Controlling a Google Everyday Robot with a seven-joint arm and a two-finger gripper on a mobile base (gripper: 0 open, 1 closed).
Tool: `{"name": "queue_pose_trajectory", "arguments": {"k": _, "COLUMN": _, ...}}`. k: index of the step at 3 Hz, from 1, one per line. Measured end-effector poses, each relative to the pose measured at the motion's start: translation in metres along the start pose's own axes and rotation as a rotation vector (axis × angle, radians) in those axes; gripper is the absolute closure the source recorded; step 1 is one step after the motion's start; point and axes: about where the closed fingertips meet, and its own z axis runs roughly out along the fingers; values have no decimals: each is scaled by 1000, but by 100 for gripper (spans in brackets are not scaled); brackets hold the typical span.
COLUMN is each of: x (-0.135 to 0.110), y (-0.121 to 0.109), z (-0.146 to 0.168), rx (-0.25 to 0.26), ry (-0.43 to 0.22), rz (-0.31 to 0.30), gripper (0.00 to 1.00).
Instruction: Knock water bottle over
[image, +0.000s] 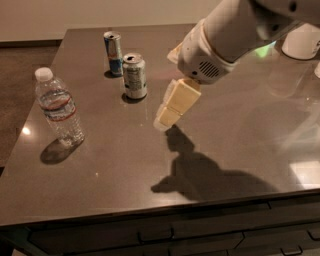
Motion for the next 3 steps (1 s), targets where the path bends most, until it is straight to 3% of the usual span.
{"name": "queue_pose_trajectory", "arguments": {"k": 1, "x": -40, "y": 5, "z": 42, "rx": -44, "ry": -67, "rz": -30, "gripper": 0}}
{"name": "queue_pose_trajectory", "arguments": {"k": 3, "x": -108, "y": 28, "z": 94, "rx": -110, "ry": -170, "rz": -60, "gripper": 0}}
